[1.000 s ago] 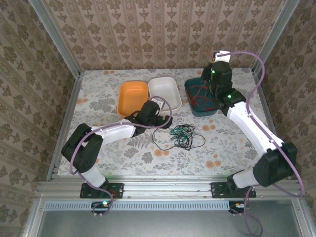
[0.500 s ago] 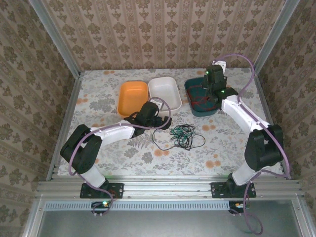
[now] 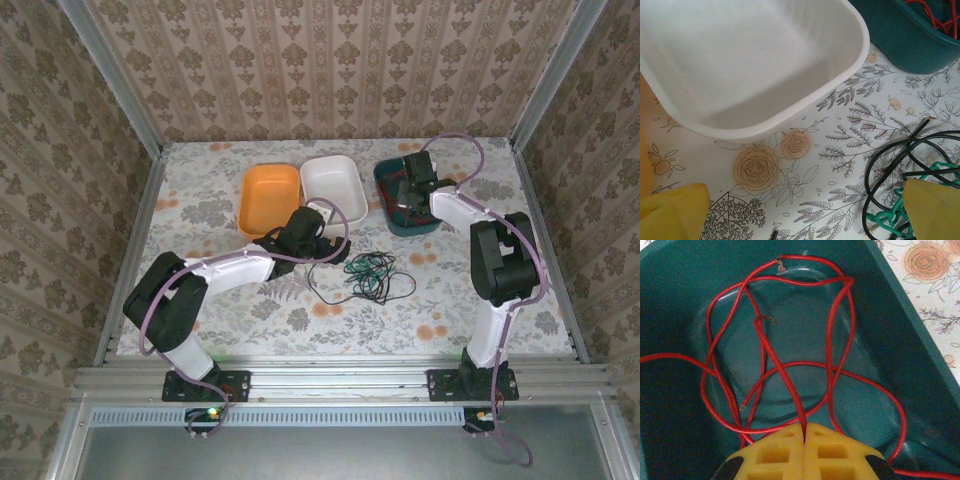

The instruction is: Untangle the cables

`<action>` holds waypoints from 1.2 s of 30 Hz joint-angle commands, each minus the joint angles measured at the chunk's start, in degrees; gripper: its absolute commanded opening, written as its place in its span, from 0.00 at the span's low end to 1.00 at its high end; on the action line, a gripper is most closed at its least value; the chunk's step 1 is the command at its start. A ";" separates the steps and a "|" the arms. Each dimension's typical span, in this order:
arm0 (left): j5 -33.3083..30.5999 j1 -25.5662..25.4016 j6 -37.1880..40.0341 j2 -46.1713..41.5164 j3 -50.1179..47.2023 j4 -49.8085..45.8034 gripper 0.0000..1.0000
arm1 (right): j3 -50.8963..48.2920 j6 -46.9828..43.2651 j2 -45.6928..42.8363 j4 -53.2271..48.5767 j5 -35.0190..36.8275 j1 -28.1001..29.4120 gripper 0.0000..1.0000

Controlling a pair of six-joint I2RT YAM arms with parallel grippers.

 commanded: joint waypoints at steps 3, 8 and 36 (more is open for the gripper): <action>1.05 -0.01 0.83 -0.03 0.83 -0.62 1.00 | 1.76 3.76 -0.72 -1.54 -1.11 -0.93 0.30; 3.97 0.87 -0.20 -0.39 0.12 0.64 1.00 | 1.46 5.09 -5.58 -3.67 4.96 -1.19 0.44; 17.96 -5.74 13.60 5.42 8.55 -10.96 1.00 | -21.87 0.85 -31.22 -14.50 -9.15 11.91 0.46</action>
